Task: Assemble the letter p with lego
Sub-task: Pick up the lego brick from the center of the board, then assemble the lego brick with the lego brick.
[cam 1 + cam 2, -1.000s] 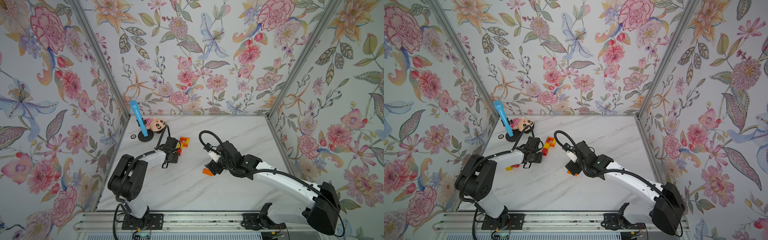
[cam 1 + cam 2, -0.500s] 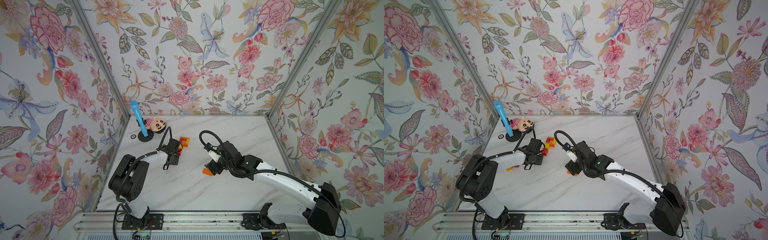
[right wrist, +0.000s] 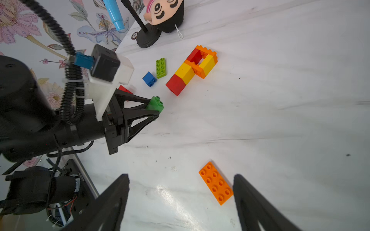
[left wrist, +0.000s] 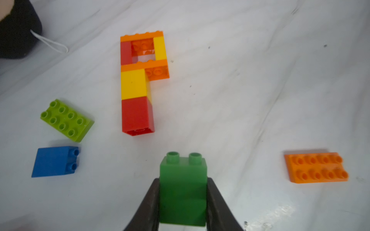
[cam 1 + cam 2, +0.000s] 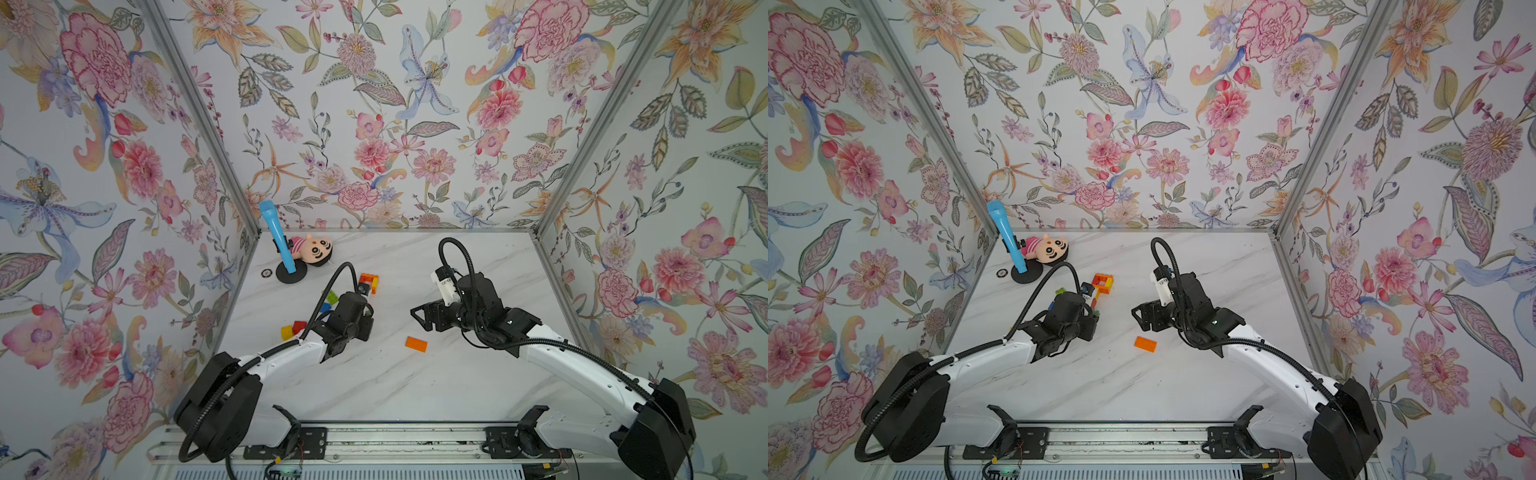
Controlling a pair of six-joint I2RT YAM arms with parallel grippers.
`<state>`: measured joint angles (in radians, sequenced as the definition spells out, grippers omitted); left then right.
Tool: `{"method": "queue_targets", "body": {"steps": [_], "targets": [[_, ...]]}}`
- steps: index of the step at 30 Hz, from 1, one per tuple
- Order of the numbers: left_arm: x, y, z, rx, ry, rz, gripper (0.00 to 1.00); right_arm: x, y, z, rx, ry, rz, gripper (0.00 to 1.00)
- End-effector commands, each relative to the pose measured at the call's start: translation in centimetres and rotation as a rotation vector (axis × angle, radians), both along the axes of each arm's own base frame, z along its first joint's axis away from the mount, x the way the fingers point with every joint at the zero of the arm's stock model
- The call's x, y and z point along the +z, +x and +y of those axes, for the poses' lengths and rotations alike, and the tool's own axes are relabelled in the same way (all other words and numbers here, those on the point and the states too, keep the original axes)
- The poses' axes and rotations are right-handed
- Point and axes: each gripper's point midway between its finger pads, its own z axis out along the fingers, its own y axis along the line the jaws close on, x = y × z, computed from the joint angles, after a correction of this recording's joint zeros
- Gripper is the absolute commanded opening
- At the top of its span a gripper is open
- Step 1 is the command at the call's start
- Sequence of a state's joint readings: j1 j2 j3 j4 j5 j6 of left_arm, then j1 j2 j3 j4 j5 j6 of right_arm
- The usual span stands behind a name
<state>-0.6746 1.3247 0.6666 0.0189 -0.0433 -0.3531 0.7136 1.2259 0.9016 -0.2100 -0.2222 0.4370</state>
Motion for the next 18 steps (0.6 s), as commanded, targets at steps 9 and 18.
{"method": "queue_targets", "body": {"steps": [9,18], "targets": [[6.9,-4.9,-6.0,-0.305,-0.266,-0.305,0.13,-0.8,-1.9,3.7,0.083,0.236,0.211,0.71],[7.1,-6.9,-8.2,-0.406,-0.261,-0.311,0.12,-1.3,-2.0,4.5,0.108,0.263,0.264,0.55]]}}
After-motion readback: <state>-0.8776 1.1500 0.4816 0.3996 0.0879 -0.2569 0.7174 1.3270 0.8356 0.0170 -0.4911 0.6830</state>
